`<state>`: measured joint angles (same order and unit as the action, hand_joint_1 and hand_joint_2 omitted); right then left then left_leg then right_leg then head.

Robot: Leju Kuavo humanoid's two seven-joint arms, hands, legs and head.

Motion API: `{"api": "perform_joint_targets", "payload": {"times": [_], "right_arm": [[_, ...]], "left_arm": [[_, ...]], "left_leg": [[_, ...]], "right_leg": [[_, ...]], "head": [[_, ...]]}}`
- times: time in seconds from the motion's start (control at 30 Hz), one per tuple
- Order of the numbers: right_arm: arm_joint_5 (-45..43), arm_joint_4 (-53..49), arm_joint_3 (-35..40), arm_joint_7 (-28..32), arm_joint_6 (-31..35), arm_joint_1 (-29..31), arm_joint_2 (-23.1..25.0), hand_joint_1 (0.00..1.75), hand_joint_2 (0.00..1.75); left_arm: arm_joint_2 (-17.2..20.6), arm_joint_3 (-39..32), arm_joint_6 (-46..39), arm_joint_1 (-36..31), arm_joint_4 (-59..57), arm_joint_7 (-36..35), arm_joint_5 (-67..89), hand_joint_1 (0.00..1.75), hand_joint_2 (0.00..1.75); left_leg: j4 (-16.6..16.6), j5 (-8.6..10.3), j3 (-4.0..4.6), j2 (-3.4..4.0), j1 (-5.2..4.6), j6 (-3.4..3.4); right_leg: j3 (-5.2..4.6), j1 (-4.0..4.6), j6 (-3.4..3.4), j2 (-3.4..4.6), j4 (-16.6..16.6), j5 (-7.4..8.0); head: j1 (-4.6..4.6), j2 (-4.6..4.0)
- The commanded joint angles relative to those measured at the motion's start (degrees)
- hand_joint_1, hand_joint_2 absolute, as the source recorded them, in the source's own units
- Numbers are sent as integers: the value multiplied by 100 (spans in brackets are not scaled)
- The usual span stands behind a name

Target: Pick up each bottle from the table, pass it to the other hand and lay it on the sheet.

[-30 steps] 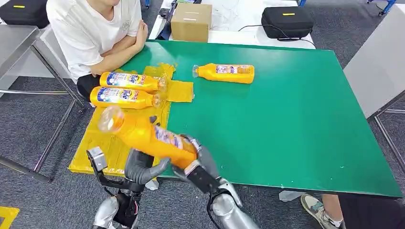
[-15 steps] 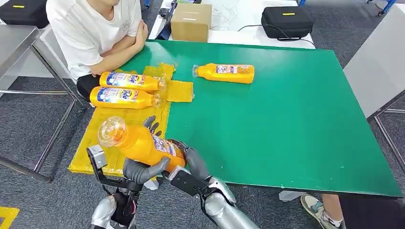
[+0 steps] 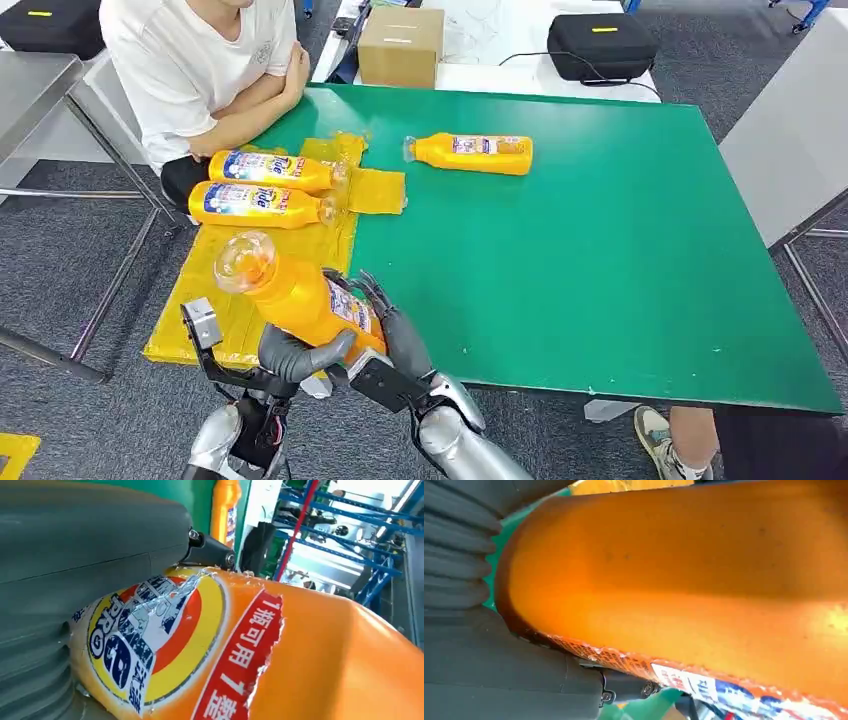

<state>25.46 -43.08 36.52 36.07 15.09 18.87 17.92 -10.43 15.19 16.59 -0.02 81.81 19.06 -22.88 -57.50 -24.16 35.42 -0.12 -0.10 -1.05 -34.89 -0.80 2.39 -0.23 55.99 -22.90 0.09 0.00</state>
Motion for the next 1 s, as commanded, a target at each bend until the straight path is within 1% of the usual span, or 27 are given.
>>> {"api": "perform_joint_targets", "payload": {"times": [0.03,0.07,0.1,0.13,0.17,0.2,0.27,0.3,0.33,0.4,0.43,0.5,0.53,0.63,0.67,0.7,0.73,0.8,0.83,0.9,0.93,0.97,1.0], "right_arm": [[-230,-439,-115,377,708,-247,13,0,0],[-216,-494,-219,349,1030,-272,11,0,0],[2,-398,-225,108,1335,-208,-24,0,0],[34,-363,-249,81,1400,-179,-57,0,0],[-184,-455,-447,348,1583,-262,-15,0,0],[-221,-463,-499,352,1619,-284,-28,0,0],[-194,-503,-560,379,1827,-362,-60,0,0],[-247,-495,-599,372,1802,-396,-60,0,0],[-282,-509,-603,393,1791,-433,-77,0,0],[-282,-509,-603,393,1791,-433,-77,0,0],[-282,-509,-603,393,1791,-433,-77,0,0],[-282,-508,-603,393,1795,-435,-68,0,0],[-281,-506,-602,393,1794,-431,-63,0,0],[-281,-506,-602,393,1794,-431,-63,0,0],[-302,-499,-625,393,1800,-432,-45,0,0],[-294,-515,-672,393,1970,-478,-29,0,0],[-471,-656,-729,393,2056,-586,-20,0,0],[-703,-923,-667,393,2131,-749,-69,0,0],[-836,-1126,-610,393,2194,-852,-106,0,0],[-979,-1300,-505,393,2086,-964,-153,0,0],[-1040,-1402,-469,393,1991,-1008,-167,0,0],[-1179,-1580,-414,393,1864,-1089,-231,0,0],[-1221,-1686,-403,393,1782,-1147,-248,0,0]], "left_arm": [[321,103,-436,-632,-167,249,645,175,175],[395,95,-609,-733,-224,300,931,175,175],[505,27,-836,-818,-238,386,1264,175,175],[571,-70,-854,-870,-248,399,1353,175,175],[609,-161,-1029,-953,-283,424,1657,175,175],[674,-241,-1041,-1022,-321,379,1701,175,175],[773,-413,-1120,-1151,-403,367,1939,175,175],[804,-481,-1208,-1200,-435,381,2061,175,175],[801,-589,-1172,-1234,-463,383,2101,175,175],[801,-589,-1172,-1234,-463,383,2101,175,175],[801,-589,-1172,-1234,-463,383,2101,175,175],[785,-581,-1170,-1221,-459,383,2104,175,175],[770,-570,-1167,-1208,-452,385,2109,175,175],[770,-570,-1167,-1208,-452,385,2109,175,175],[772,-573,-1231,-1195,-431,395,2201,175,175],[806,-642,-1342,-1231,-438,413,2307,175,175],[898,-741,-1595,-1355,-543,387,2618,175,175],[1089,-897,-2002,-1552,-763,333,3223,175,175],[1176,-993,-2018,-1668,-945,252,3413,175,175],[1344,-975,-2332,-1806,-1275,105,4273,175,175],[1449,-876,-2482,-1839,-1411,-62,4816,175,175],[1476,-858,-2640,-1918,-1791,-256,5701,175,175],[1479,-859,-2679,-1933,-2008,-387,6125,175,175]], "left_leg": [[2,-7,-20,-11,6,8],[2,-2,-9,-13,4,6],[0,-6,-21,-17,8,9],[6,0,-14,-13,4,7],[7,0,-15,-9,4,7],[6,-5,-27,-9,8,10],[8,0,-17,-10,4,7],[7,0,-14,-6,5,6],[7,-7,-33,-9,9,10],[7,-1,-20,-9,5,7],[8,-7,-33,-9,7,9],[6,-2,-16,-5,4,6],[8,-8,-33,-8,6,8],[5,0,-10,-4,3,5],[6,-6,-26,-6,4,7],[4,-2,-15,-5,4,6],[3,-9,-31,-4,7,10],[5,0,-13,-9,4,8],[4,-7,-30,-14,10,13],[7,0,-17,-11,6,10],[8,-6,-34,-8,8,14],[10,-3,-27,-7,6,11],[10,-1,-23,-6,5,9]], "right_leg": [[23,6,-9,-10,-1,-10],[12,4,-7,-13,-1,-6],[26,8,-11,-17,-1,-12],[16,4,-8,-12,-3,-5],[17,4,-8,-8,-5,-3],[30,8,-12,-7,-5,-8],[19,4,-8,-9,-5,-4],[16,6,-8,-5,-5,-2],[36,9,-13,-7,-6,-10],[22,5,-8,-7,-4,-5],[34,7,-11,-7,-5,-10],[17,4,-6,-4,-2,-5],[35,6,-9,-7,-4,-11],[12,2,-5,-4,-2,-2],[29,4,-8,-6,-3,-9],[18,3,-7,-5,-2,-6],[33,6,-11,-4,-1,-12],[16,4,-9,-9,-2,-5],[34,9,-15,-13,0,-13],[19,5,-10,-10,-2,-6],[34,8,-16,-7,-1,-11],[26,6,-12,-5,-3,-8],[21,5,-10,-5,-3,-5]], "head": [[0,0],[0,0],[2,0],[2,0],[2,0],[2,0],[2,0],[2,0],[2,0],[2,0],[0,0],[0,0],[0,0],[0,0],[2,0],[2,0],[0,0],[0,0],[2,0],[2,0],[2,0],[2,0],[2,0]]}}
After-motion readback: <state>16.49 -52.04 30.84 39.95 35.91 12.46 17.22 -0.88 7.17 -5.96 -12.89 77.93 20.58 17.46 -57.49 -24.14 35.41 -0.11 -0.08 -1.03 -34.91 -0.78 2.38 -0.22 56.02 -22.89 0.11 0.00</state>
